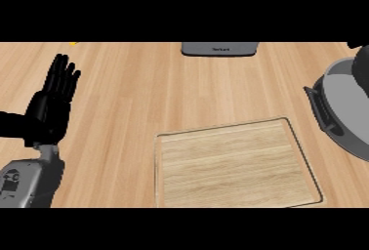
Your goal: Pick the eggplant from the tray and place it in the pot
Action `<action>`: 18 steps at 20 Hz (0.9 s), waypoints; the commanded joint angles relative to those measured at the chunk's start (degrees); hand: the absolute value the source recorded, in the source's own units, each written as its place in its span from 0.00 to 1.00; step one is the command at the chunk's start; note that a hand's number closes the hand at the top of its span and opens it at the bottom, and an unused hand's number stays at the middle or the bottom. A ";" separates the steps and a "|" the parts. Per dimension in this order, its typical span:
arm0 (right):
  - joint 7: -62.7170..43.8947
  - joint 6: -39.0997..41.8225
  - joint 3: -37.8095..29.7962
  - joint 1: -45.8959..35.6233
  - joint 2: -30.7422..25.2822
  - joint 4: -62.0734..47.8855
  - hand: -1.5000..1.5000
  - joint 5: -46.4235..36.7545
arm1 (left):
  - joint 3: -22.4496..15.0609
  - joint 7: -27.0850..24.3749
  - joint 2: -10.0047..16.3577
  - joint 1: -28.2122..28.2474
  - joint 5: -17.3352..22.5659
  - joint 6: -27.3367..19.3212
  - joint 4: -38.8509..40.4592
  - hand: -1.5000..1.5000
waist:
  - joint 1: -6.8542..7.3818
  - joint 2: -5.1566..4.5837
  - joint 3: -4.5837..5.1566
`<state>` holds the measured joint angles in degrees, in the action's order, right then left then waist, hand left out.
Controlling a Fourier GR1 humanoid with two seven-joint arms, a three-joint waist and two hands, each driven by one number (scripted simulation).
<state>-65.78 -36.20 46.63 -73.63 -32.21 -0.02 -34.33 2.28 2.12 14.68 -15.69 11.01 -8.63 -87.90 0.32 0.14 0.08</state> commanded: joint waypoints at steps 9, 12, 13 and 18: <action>0.63 -11.90 -6.25 11.60 -4.08 0.24 1.00 3.97 | 0.68 3.77 0.52 1.29 -0.14 -0.49 -4.34 0.50 | -1.00 0.39 -0.06; 3.45 -13.11 -7.83 13.20 -6.80 1.04 1.00 4.79 | -0.44 1.27 -2.14 0.32 -2.08 -2.32 -1.81 0.50 | -1.12 0.23 -0.05; 3.49 -12.87 -8.84 13.81 -6.80 0.16 1.00 5.54 | 1.32 3.29 1.24 3.05 0.19 0.81 -6.42 0.50 | 0.03 0.04 -0.09; 11.53 -14.29 -18.92 21.57 -8.00 5.36 1.00 15.24 | -1.19 0.55 -2.47 1.55 -3.26 -2.15 -2.67 0.50 | -0.80 -0.10 -0.21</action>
<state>-57.01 -47.22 33.93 -56.54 -39.19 2.43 -24.98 2.51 2.64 13.41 -14.71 9.37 -9.50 -89.47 -0.35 0.10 -0.03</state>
